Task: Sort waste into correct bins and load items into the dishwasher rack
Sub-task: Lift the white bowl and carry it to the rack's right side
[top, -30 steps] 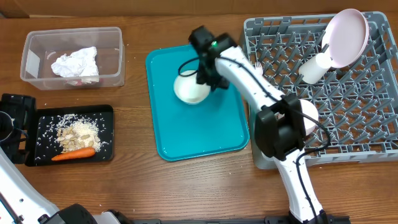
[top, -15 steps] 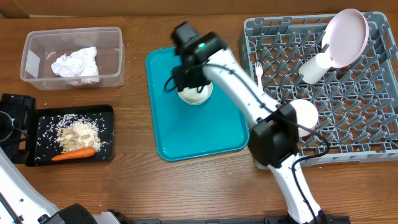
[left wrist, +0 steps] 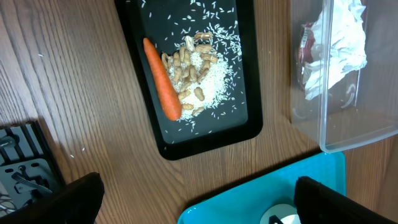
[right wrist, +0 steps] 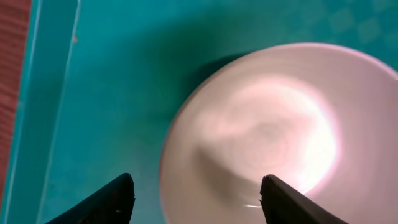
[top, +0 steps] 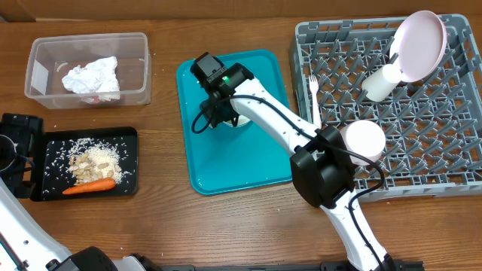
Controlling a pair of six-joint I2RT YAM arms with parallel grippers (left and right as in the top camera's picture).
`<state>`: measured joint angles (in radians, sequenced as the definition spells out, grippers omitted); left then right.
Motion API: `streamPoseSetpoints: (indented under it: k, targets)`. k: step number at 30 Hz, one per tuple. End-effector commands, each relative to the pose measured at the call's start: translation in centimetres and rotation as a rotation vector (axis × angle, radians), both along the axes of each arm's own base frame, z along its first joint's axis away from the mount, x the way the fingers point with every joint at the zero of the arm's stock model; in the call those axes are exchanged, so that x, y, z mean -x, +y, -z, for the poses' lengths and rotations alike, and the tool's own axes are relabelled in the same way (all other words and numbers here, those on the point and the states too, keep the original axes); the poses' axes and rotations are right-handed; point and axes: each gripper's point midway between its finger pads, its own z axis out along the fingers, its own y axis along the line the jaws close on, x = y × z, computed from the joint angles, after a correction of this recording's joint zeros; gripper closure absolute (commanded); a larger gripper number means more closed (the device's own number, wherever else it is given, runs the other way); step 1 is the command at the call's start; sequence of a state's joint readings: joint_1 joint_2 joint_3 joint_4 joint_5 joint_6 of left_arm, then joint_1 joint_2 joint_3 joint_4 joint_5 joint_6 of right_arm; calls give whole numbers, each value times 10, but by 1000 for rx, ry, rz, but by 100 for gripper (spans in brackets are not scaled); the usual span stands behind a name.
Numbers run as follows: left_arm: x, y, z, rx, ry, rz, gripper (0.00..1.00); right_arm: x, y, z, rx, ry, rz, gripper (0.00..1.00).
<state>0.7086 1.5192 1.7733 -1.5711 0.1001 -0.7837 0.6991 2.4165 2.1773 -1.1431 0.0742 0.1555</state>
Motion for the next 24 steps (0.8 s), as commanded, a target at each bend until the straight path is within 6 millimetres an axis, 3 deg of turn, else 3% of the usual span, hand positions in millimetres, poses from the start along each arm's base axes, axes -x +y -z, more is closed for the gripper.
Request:
streamPoseSetpoints:
  k: [1,7,11,16,18,21,24]
  targets:
    - [0,0,1,-1,4,-8,0,-5,-3,-16,-4,-44,20,43]
    - [0,0,1,-1,4,-8,0,12,17,-15,-97,37,-17,73]
    - [0,0,1,-1,4,-8,0,13,16,-14,-100,46,20,84]
    - [0,0,1,-1,4,-8,0,14,16,-14,-106,55,45,87]
    - [0,0,1,-1,4,-8,0,15,15,-13,-100,62,46,96]
    - [0,0,1,-1,4,-8,0,20,13,-16,-106,84,90,96]
    - [0,0,1,-1,4,-8,0,19,8,-39,-125,73,127,96]
